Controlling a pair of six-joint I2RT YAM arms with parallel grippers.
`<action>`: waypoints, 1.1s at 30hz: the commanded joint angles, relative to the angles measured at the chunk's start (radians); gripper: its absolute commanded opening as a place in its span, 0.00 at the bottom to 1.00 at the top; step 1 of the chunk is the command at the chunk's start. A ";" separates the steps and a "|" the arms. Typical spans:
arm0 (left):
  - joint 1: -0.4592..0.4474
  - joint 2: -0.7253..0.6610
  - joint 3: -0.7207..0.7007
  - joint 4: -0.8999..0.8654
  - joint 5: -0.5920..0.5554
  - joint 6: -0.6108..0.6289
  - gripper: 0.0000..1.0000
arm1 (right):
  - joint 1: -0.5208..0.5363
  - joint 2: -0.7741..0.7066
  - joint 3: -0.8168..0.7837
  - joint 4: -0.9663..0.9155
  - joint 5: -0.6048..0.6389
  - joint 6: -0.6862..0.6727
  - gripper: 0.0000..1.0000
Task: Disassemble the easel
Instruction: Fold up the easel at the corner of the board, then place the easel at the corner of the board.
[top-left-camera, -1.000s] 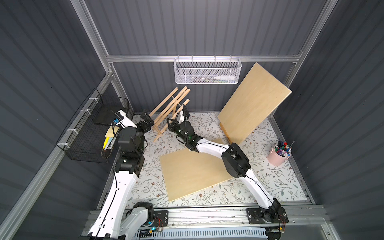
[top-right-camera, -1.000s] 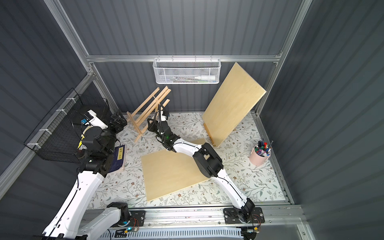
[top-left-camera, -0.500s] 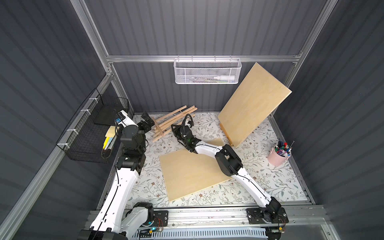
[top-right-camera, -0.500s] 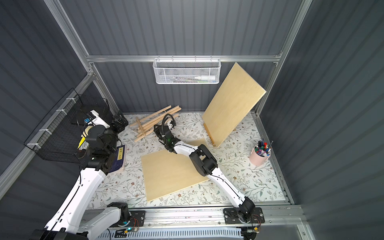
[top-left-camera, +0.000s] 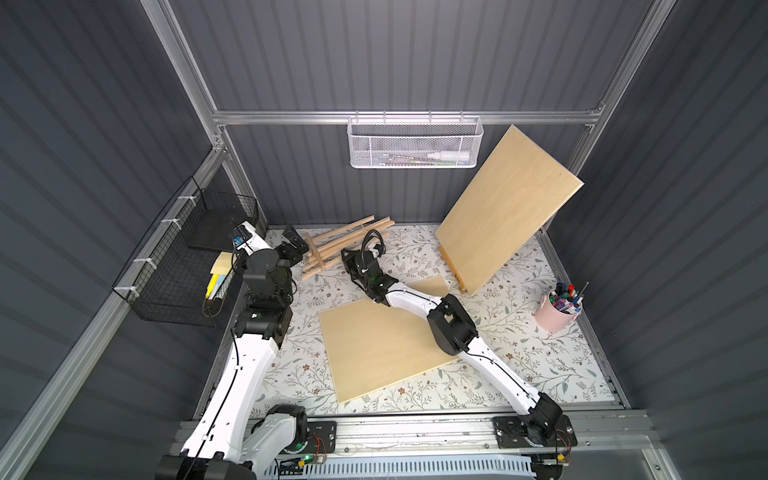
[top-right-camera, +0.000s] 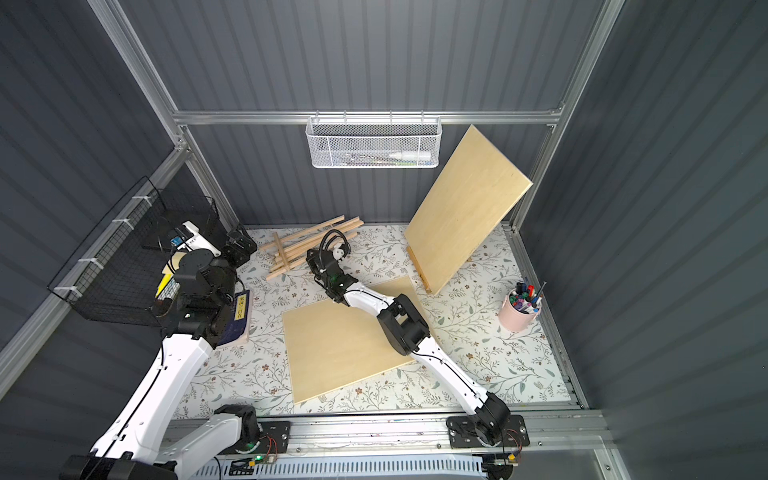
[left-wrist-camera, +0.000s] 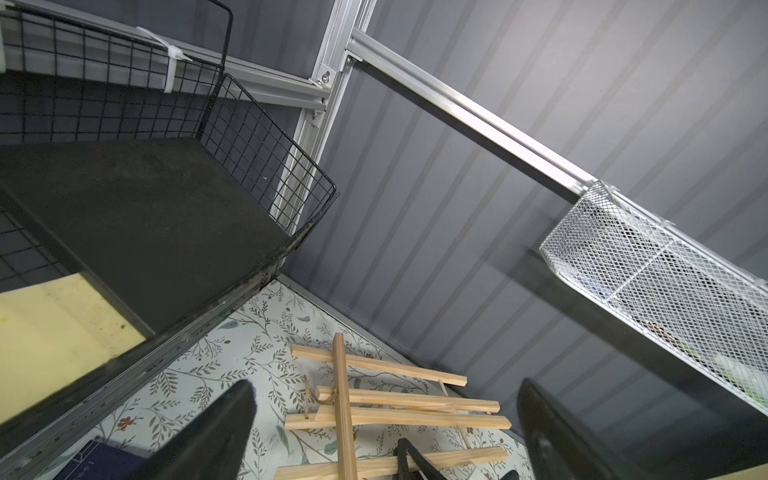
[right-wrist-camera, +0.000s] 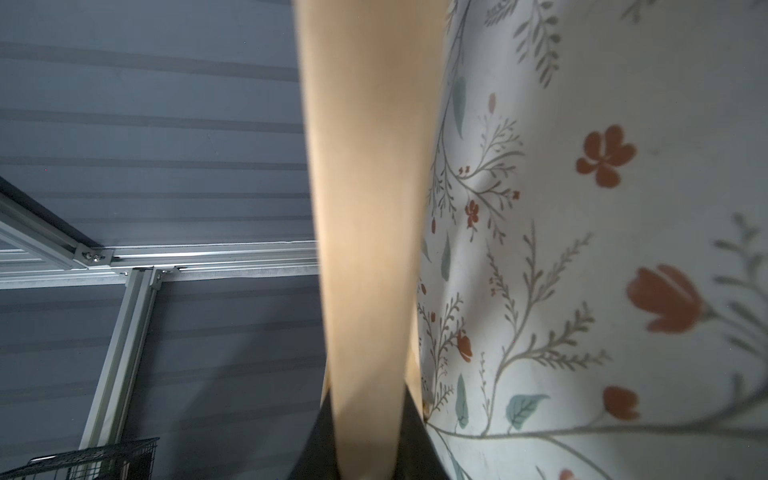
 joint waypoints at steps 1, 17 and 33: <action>-0.005 0.011 0.003 -0.016 -0.032 0.025 0.99 | 0.005 0.005 0.034 0.002 0.026 -0.012 0.00; -0.010 0.019 0.014 -0.039 -0.062 0.012 0.99 | 0.029 0.033 0.053 -0.066 0.011 -0.076 0.16; -0.013 0.029 0.020 -0.058 -0.079 -0.005 1.00 | 0.043 0.033 0.003 -0.147 -0.110 -0.129 0.54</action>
